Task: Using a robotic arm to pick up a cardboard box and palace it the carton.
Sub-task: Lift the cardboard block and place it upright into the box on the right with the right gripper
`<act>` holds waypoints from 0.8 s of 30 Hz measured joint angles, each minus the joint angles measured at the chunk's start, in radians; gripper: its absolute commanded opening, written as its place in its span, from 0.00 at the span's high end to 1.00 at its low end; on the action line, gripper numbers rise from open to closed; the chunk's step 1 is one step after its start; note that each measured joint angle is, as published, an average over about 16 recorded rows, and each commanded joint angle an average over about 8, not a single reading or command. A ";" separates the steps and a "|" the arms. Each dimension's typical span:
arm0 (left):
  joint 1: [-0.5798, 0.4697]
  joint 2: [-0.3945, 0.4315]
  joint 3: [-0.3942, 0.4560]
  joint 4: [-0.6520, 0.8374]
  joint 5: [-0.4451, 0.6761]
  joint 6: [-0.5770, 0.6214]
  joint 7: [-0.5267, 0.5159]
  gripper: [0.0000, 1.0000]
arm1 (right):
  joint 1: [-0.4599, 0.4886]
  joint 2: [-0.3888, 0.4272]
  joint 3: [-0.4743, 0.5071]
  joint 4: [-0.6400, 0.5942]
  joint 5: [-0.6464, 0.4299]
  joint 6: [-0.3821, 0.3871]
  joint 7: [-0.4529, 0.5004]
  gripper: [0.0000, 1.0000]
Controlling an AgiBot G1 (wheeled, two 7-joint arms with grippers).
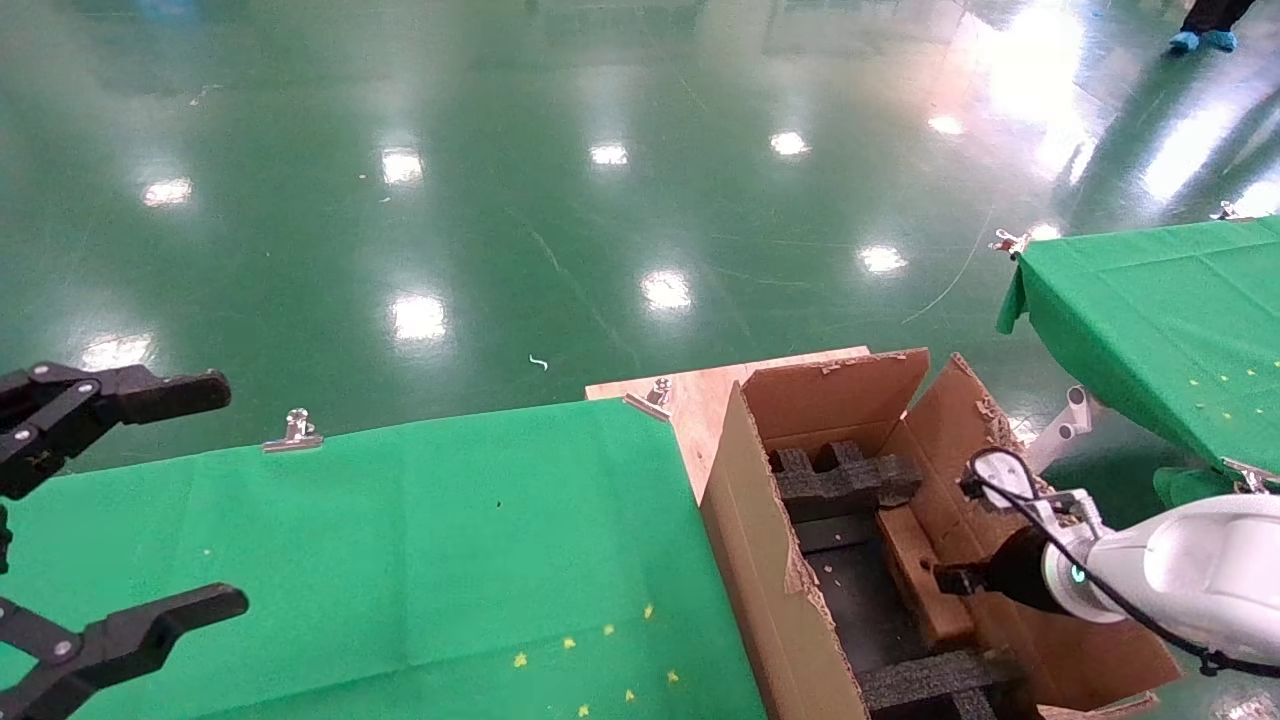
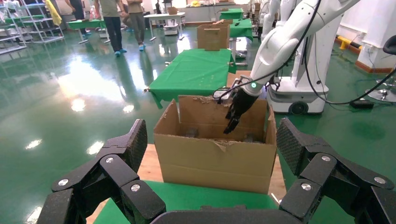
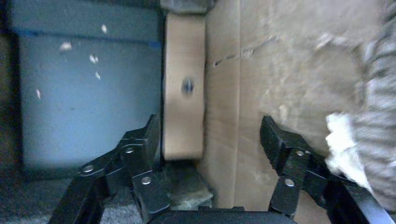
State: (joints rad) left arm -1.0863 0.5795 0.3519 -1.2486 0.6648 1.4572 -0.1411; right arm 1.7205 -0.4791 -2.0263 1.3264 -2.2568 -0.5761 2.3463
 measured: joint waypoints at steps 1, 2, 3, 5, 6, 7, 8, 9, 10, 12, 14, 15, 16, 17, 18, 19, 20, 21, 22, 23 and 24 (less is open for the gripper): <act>0.000 0.000 0.000 0.000 0.000 0.000 0.000 0.00 | 0.012 0.003 0.005 0.003 0.005 0.002 -0.005 0.00; 0.000 0.000 0.000 0.000 0.000 0.000 0.000 0.00 | 0.026 0.005 0.011 0.007 0.011 0.004 -0.011 0.00; 0.000 0.000 0.000 0.000 0.000 0.000 0.000 0.00 | 0.040 0.007 0.017 0.010 0.020 0.007 -0.019 0.00; 0.000 0.000 0.000 0.000 0.000 0.000 0.000 0.00 | 0.074 0.008 0.030 0.016 0.043 0.014 -0.038 0.00; 0.000 0.000 0.000 0.000 0.000 0.000 0.000 0.00 | 0.092 0.008 0.037 0.019 0.060 0.019 -0.051 0.00; 0.000 0.000 0.000 0.000 0.000 0.000 0.000 0.00 | 0.112 0.006 0.045 0.022 0.079 0.023 -0.065 0.00; 0.000 0.000 0.000 0.000 0.000 0.000 0.000 0.00 | 0.132 0.004 0.054 0.025 0.102 0.028 -0.082 0.00; 0.000 0.000 0.000 0.000 0.000 0.000 0.000 0.00 | 0.153 0.001 0.062 0.028 0.129 0.032 -0.100 0.00; 0.000 0.000 0.000 0.000 0.000 0.000 0.000 0.00 | 0.175 -0.004 0.071 0.030 0.160 0.035 -0.121 0.00; 0.000 0.000 0.000 0.000 0.000 0.000 0.000 0.00 | 0.219 -0.016 0.092 0.035 0.236 0.037 -0.170 0.00; 0.000 0.000 0.000 0.000 0.000 0.000 0.000 0.00 | 0.263 -0.031 0.115 0.038 0.332 0.028 -0.230 0.00; 0.000 0.000 0.000 0.000 0.000 0.000 0.000 0.00 | 0.283 -0.039 0.127 0.040 0.383 0.021 -0.261 0.00; 0.000 0.000 0.000 0.000 0.000 0.000 0.000 0.00 | 0.301 -0.047 0.138 0.041 0.429 0.015 -0.289 0.00; 0.000 0.000 0.000 0.000 0.000 0.000 0.000 0.00 | 0.321 -0.056 0.150 0.042 0.481 0.006 -0.324 0.00; 0.000 0.000 0.000 0.000 0.000 0.000 0.000 0.00 | 0.339 -0.065 0.164 0.043 0.535 -0.007 -0.356 0.00; 0.000 0.000 0.000 0.000 0.000 0.000 0.000 0.00 | 0.356 -0.073 0.177 0.044 0.588 -0.020 -0.387 0.00; 0.000 0.000 0.000 0.000 0.000 0.000 0.000 0.00 | 0.372 -0.081 0.189 0.044 0.639 -0.033 -0.416 0.00; 0.000 0.000 0.000 0.000 0.000 0.000 0.000 0.00 | 0.386 -0.088 0.201 0.045 0.688 -0.048 -0.443 0.00; 0.000 0.000 0.000 0.000 0.000 0.000 0.000 0.00 | 0.398 -0.095 0.212 0.045 0.732 -0.062 -0.467 0.00; 0.000 0.000 0.000 0.000 0.000 0.000 0.000 0.00 | 0.409 -0.100 0.222 0.046 0.773 -0.076 -0.490 0.00; 0.000 0.000 0.000 0.000 0.000 0.000 0.000 0.00 | 0.418 -0.105 0.232 0.046 0.810 -0.090 -0.510 0.00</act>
State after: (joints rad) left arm -1.0862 0.5793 0.3520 -1.2484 0.6645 1.4571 -0.1410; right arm 2.1385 -0.5845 -1.7948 1.3721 -1.4469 -0.6665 1.8360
